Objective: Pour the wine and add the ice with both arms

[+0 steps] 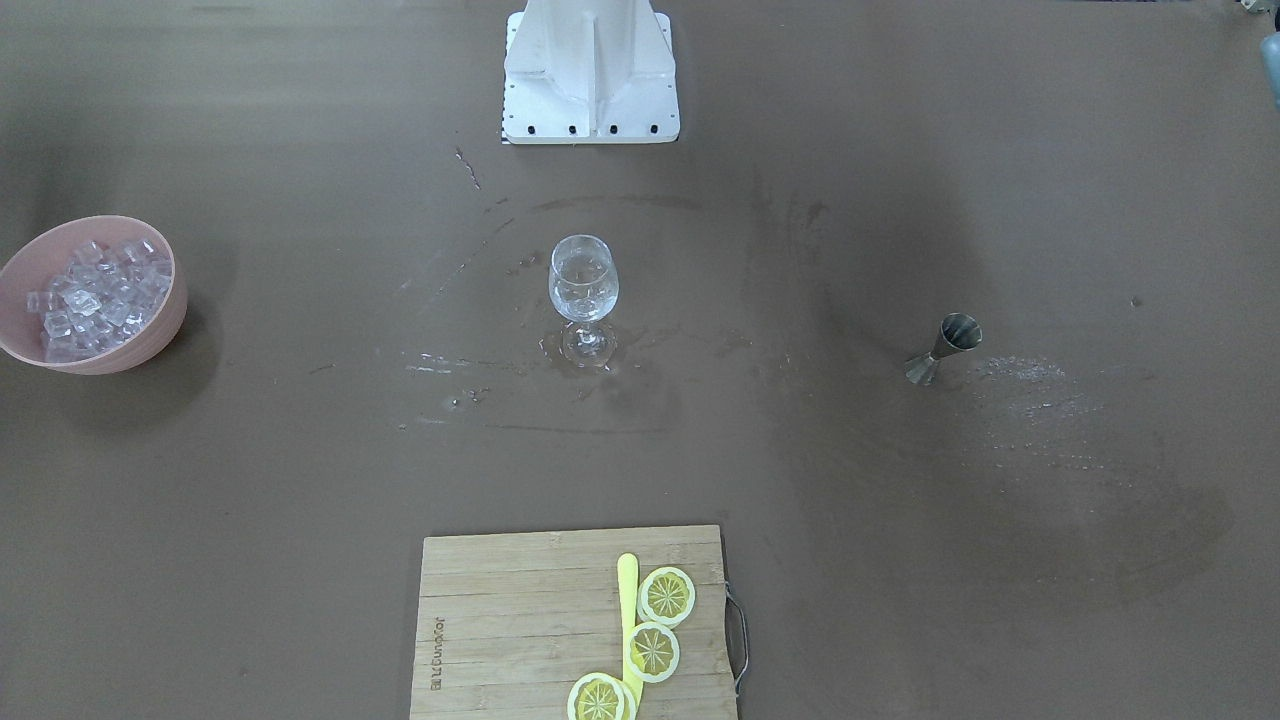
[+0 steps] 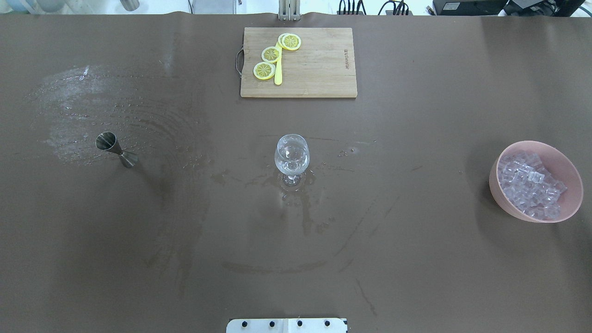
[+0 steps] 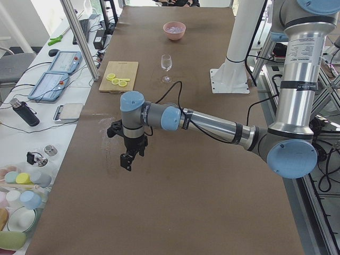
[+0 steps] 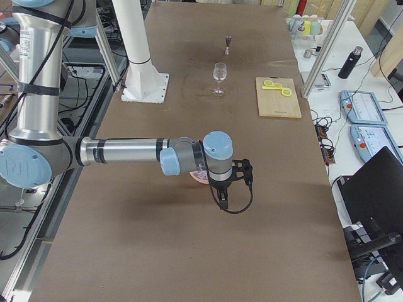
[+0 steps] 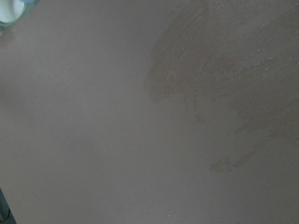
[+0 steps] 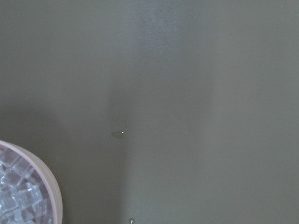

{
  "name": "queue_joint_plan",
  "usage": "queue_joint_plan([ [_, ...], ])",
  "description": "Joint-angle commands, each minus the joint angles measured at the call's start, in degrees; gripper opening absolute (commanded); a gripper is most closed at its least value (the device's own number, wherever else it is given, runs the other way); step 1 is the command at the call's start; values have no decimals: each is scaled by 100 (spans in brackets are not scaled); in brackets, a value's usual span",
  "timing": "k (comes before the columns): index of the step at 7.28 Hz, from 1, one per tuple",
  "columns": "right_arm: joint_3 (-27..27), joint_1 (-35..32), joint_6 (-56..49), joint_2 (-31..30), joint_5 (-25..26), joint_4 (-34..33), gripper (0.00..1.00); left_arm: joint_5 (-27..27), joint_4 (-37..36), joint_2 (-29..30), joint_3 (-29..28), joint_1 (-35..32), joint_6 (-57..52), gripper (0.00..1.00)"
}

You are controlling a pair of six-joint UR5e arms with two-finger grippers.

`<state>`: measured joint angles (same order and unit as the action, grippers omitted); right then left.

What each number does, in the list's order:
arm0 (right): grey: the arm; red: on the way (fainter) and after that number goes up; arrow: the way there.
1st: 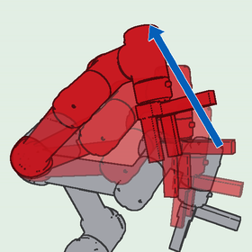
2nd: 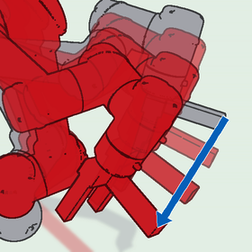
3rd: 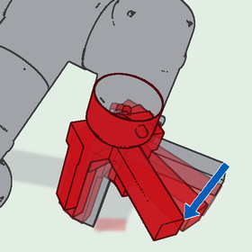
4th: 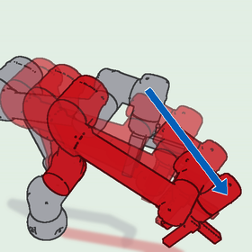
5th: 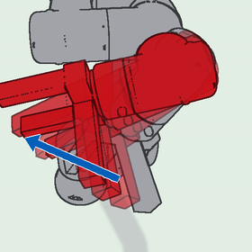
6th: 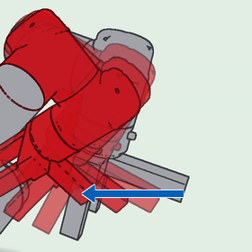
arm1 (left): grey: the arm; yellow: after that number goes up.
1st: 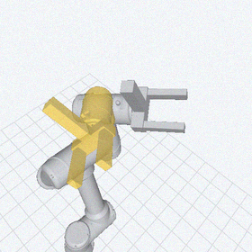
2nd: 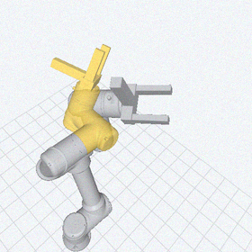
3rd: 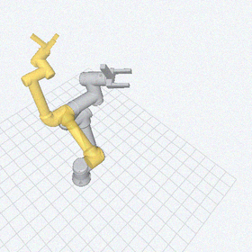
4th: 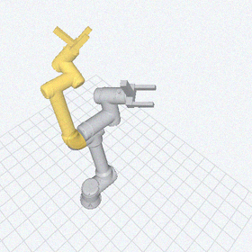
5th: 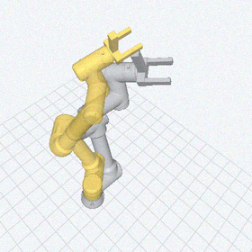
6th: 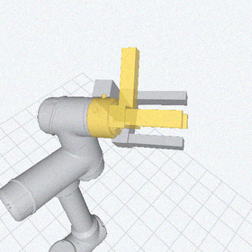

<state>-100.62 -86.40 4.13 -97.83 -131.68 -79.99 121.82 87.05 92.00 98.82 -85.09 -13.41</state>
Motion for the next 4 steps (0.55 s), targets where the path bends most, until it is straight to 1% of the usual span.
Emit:
queue_joint_plan([
  [1,-2,0,0,-8,2,18,100,1145,1062,-776,-372,-419,347,98],
  [2,-11,0,9,-8,-6,18,100,1212,1086,-998,-364,-656,383,98],
  [3,-28,0,9,-8,2,18,100,1508,1121,-1043,-329,-745,775,98],
  [4,-72,0,61,35,-6,18,100,1668,1104,-1044,-329,-807,796,98],
])
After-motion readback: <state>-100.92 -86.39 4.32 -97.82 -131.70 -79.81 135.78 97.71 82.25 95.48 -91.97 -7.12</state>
